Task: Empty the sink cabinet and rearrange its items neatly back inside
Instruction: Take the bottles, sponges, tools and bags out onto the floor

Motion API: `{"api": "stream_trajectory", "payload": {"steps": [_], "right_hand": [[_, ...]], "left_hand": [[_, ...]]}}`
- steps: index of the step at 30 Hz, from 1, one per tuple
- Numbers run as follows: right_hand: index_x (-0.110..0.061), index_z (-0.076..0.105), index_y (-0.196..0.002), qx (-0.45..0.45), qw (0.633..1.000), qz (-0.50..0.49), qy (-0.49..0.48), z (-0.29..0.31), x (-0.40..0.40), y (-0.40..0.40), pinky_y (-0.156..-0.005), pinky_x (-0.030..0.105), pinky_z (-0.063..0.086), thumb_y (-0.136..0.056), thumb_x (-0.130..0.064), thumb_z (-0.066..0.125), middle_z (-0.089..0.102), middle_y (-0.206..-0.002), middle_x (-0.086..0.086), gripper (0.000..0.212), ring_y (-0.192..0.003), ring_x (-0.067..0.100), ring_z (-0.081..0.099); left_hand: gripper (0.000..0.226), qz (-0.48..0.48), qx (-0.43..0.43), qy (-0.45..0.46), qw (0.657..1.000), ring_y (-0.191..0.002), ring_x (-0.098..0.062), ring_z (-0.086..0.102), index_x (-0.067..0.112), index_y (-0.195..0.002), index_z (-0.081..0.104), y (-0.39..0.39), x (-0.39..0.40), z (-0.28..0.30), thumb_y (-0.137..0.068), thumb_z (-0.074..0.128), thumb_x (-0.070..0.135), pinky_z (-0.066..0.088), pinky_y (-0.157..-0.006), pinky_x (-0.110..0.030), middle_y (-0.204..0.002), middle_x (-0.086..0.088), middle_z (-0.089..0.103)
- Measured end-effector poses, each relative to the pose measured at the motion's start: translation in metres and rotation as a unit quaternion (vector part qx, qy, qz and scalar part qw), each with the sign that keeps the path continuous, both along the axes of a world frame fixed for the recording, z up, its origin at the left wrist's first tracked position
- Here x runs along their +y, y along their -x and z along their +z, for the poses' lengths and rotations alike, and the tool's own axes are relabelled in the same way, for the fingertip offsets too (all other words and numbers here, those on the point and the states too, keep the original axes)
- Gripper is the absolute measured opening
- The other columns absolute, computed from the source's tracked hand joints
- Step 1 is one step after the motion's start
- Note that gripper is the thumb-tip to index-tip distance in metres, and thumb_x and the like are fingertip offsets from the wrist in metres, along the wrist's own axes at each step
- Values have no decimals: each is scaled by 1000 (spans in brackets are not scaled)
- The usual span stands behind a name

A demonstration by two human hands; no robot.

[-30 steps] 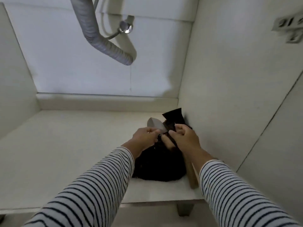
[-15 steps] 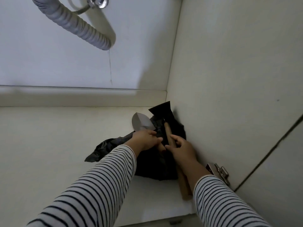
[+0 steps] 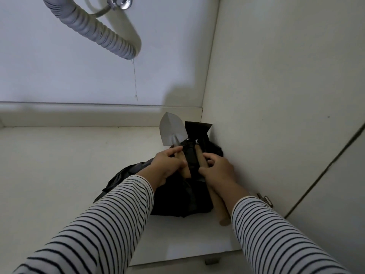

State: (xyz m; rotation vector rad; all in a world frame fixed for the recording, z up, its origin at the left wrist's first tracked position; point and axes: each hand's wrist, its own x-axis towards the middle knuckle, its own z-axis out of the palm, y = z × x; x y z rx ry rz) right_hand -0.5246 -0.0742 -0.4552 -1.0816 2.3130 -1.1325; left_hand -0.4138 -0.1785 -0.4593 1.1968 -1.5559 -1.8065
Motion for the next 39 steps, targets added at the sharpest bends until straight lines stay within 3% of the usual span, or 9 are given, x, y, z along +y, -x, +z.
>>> {"api": "stream_trajectory", "payload": {"steps": [4, 7, 12, 16, 20, 25, 28, 32, 39], "right_hand": [[-23, 52, -135, -11, 999, 20, 39, 15, 4, -8, -67, 9, 38, -80, -11, 68, 57, -131, 6, 58, -98, 10, 51], [-27, 50, -136, -26, 997, 49, 57, 30, 10, -13, -81, 15, 40, -80, -14, 71, 53, -136, 3, 61, -112, 16, 53], [-28, 56, -131, -30, 992, 75, 94, 59, 14, -22, -80, 19, 43, -82, -10, 68, 56, -132, 3, 54, -97, 12, 52], [-25, 61, -126, -44, 987, 89, 129, 78, 10, -36, -80, 20, 47, -80, -9, 69, 59, -127, 3, 50, -95, 12, 55], [-23, 62, -124, -72, 980, 111, 151, 87, 2, -66, -90, 29, 51, -77, -11, 72, 60, -126, 4, 50, -102, 17, 57], [-24, 65, -120, -121, 969, 142, 161, 90, -13, -112, -73, 20, 48, -76, -9, 73, 63, -120, 1, 48, -94, 16, 60], [-24, 66, -119, -136, 964, 160, 163, 92, -18, -139, -66, 17, 46, -75, -8, 73, 64, -117, 3, 47, -85, 14, 61], [-27, 66, -118, -138, 964, 170, 147, 86, -21, -174, -76, 27, 53, -75, -10, 74, 63, -119, 2, 47, -91, 20, 62], [-27, 63, -122, -154, 975, 116, 113, 72, 18, -220, -70, 14, 46, -77, -9, 74, 61, -121, -2, 51, -95, 13, 62]], "left_hand": [[51, 35, 32, 9, 999, -105, -25, 62, 25, -124, 59, -13, 1, 14, -82, 65, -2, 53, -91, -35, -119, -10, 60], [50, 46, 52, 17, 997, -105, -24, 63, 24, -124, 59, -22, 2, 31, -83, 63, -4, 51, -96, -37, -116, -11, 61], [50, 67, 67, 38, 995, -99, -23, 61, 24, -124, 60, -36, 12, 60, -83, 63, -5, 51, -95, -34, -107, -8, 61], [52, 85, 68, 55, 993, -101, -25, 61, 25, -123, 62, -58, 20, 81, -81, 65, -5, 49, -98, -36, -116, -11, 62], [52, 112, 59, 65, 990, -89, -17, 58, 25, -123, 62, -99, 32, 97, -81, 65, -6, 48, -84, -26, -115, -10, 63], [52, 170, 49, 59, 983, -85, -15, 58, 24, -123, 62, -155, 40, 102, -81, 65, -6, 48, -85, -23, -119, -11, 62], [52, 189, 45, 58, 979, -89, -16, 58, 21, -126, 60, -188, 45, 104, -82, 63, -6, 48, -90, -24, -120, -11, 61], [53, 185, 44, 47, 981, -110, -22, 59, 25, -126, 59, -230, 44, 98, -82, 64, -5, 45, -103, -34, -124, -10, 59], [54, 116, 34, 29, 992, -120, -27, 54, 26, -127, 59, -265, 54, 69, -82, 65, -2, 44, -104, -38, -127, -11, 58]]}}
